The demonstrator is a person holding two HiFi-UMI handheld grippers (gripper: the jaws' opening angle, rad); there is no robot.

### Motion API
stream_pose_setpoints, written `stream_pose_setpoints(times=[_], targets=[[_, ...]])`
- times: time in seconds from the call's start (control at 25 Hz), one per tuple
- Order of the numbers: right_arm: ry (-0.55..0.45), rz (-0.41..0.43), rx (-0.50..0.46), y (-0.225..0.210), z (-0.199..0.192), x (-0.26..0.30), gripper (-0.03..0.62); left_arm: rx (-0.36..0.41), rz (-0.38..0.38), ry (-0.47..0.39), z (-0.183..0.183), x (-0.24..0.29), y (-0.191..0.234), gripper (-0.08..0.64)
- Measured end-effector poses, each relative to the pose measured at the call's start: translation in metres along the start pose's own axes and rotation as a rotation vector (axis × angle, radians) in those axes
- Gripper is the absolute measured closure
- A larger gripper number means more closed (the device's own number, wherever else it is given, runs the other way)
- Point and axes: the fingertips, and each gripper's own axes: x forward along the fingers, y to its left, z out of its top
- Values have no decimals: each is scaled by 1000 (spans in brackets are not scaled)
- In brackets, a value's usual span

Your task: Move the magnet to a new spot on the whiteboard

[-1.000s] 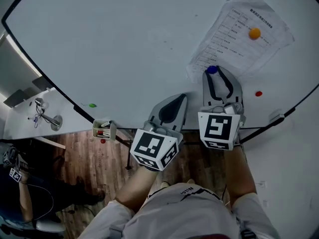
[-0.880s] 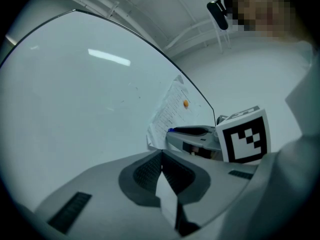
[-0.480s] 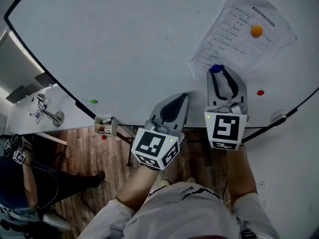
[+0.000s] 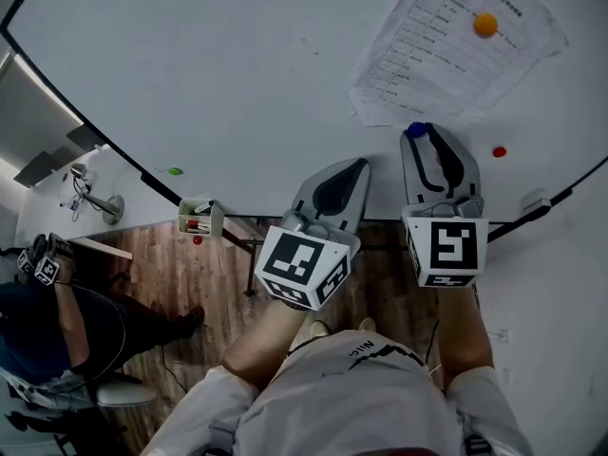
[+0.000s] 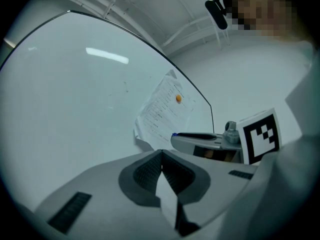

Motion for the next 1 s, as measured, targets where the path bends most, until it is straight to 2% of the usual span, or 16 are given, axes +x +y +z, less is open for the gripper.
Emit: stream_pose_setpoints(times=[0.44, 0.8, 1.0], targets=[[22, -5, 72, -15, -21, -33, 463, -7, -28, 32, -17, 10, -28, 549], [14, -29, 173, -37, -36, -72, 463, -5, -86, 51, -31, 27, -62, 549], [33, -39, 189, -47, -48, -90, 463, -9, -118, 56, -39, 37, -82, 549]])
